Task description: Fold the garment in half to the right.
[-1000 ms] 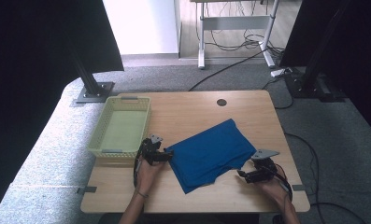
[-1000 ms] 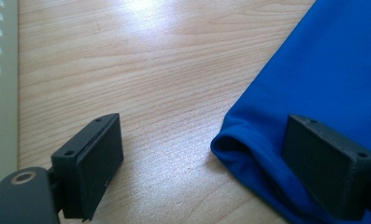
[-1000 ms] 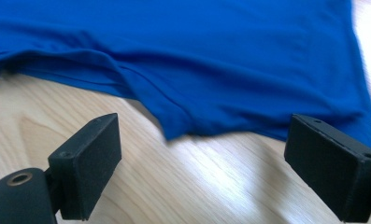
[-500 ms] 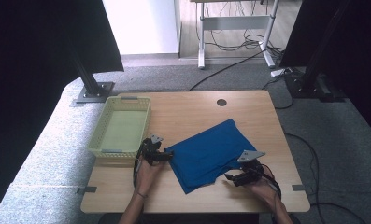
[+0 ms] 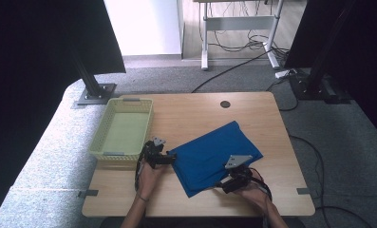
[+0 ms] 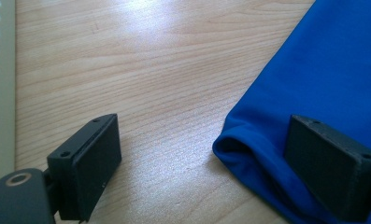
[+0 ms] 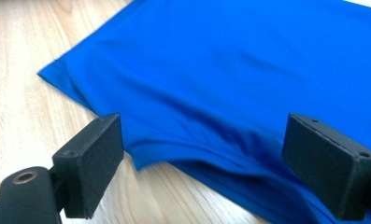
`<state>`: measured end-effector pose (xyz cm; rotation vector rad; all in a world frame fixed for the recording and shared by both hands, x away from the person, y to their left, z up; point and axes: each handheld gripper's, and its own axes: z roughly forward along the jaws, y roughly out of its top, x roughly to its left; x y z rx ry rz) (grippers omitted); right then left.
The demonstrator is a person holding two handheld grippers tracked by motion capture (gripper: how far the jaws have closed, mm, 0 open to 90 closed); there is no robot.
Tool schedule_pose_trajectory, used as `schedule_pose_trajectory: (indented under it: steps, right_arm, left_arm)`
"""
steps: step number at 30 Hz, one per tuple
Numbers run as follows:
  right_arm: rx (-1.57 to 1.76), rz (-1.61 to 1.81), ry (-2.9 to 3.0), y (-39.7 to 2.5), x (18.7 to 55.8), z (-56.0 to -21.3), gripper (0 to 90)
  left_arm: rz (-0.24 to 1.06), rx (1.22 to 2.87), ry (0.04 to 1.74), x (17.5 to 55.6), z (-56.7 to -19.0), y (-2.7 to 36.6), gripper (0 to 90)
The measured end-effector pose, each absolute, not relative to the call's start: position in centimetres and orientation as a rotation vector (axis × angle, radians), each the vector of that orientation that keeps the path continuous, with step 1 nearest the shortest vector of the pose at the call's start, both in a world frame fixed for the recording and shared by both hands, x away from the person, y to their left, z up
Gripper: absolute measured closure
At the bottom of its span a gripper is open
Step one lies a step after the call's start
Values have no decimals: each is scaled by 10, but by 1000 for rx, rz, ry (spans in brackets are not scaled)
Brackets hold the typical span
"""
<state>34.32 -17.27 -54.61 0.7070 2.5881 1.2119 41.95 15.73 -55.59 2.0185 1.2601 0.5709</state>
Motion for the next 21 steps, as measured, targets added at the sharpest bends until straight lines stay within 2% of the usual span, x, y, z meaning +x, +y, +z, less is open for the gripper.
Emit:
schedule_pose_trajectory:
  steps: [12, 21]
  right_arm:
    - [604, 1243, 2659, -135, 338, -547, 121]
    - [477, 1254, 2702, -109, 328, -545, 170]
  left_arm:
    - [569, 2018, 1259, 419, -556, 157, 114]
    - [569, 2017, 1258, 419, -556, 157, 115]
